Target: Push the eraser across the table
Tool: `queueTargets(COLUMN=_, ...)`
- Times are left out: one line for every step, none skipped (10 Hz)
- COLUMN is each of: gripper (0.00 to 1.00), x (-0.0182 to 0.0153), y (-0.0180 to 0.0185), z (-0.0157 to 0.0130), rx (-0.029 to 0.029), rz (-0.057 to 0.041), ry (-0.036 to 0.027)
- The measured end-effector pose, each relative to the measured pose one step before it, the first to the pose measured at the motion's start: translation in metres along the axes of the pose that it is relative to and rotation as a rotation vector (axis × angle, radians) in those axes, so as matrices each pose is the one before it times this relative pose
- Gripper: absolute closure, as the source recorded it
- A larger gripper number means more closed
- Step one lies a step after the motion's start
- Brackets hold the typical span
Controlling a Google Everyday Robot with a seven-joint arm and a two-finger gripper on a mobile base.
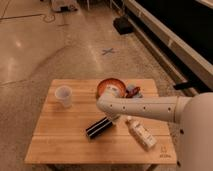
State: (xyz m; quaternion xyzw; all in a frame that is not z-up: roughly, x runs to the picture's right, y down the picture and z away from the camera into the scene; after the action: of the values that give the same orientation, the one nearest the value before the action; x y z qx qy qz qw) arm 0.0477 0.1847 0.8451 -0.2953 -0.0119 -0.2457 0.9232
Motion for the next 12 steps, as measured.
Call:
queueTargets(gripper=0.98, x=-0.00364, y=0.00064, z=-0.00085, rx=0.00043, rz=-0.00935, ry=-0.00094)
queueTargets(gripper=0.98, x=-0.01195, y=0.00198, z=-0.00101, rx=-0.00059, rz=-0.01622, ry=-0.00065)
queueTargets(gripper=0.98, x=-0.01164, y=-0.0006, z=-0.00144, rx=-0.00056, rz=-0.00956, ry=0.0005)
queueTargets(gripper=0.98, x=-0.00752, y=-0.00294, z=-0.00089, rx=0.00088, rz=-0.01009, ry=0.00104)
queueTargets(gripper=0.98, x=-0.0026, y=0.00117, z=0.00023, rx=-0.0009, rz=-0.00667, ry=-0.00047)
queueTargets(gripper=0.98, x=0.0001, y=0.00333, z=0.00047, rx=-0.00105, rz=-0.00524, ry=0.00114)
queueTargets(gripper=0.98, x=-0.00311, y=0.00248, z=-0.00027, rx=-0.00111, rz=-0.00725, ry=-0.00074)
queueTargets(gripper=0.98, x=-0.00561, y=-0.00015, z=-0.00034, rx=0.00223, rz=-0.00304, ry=-0.00429)
queueTargets(gripper=0.98, x=-0.00361, y=-0.00032, z=-0.001, rx=0.0011, rz=-0.00274, ry=-0.00068)
queueTargets(gripper=0.98, x=-0.00232, y=0.00042, z=-0.00004, rx=0.00098, rz=0.00059, ry=-0.00173)
queueTargets(gripper=0.98, x=-0.00279, y=0.00142, z=0.00005, rx=-0.00162, rz=-0.00172, ry=-0.00036)
queueTargets(gripper=0.98, x=-0.00368, y=0.00185, z=-0.0009, rx=-0.00269, rz=-0.00762, ry=0.00025)
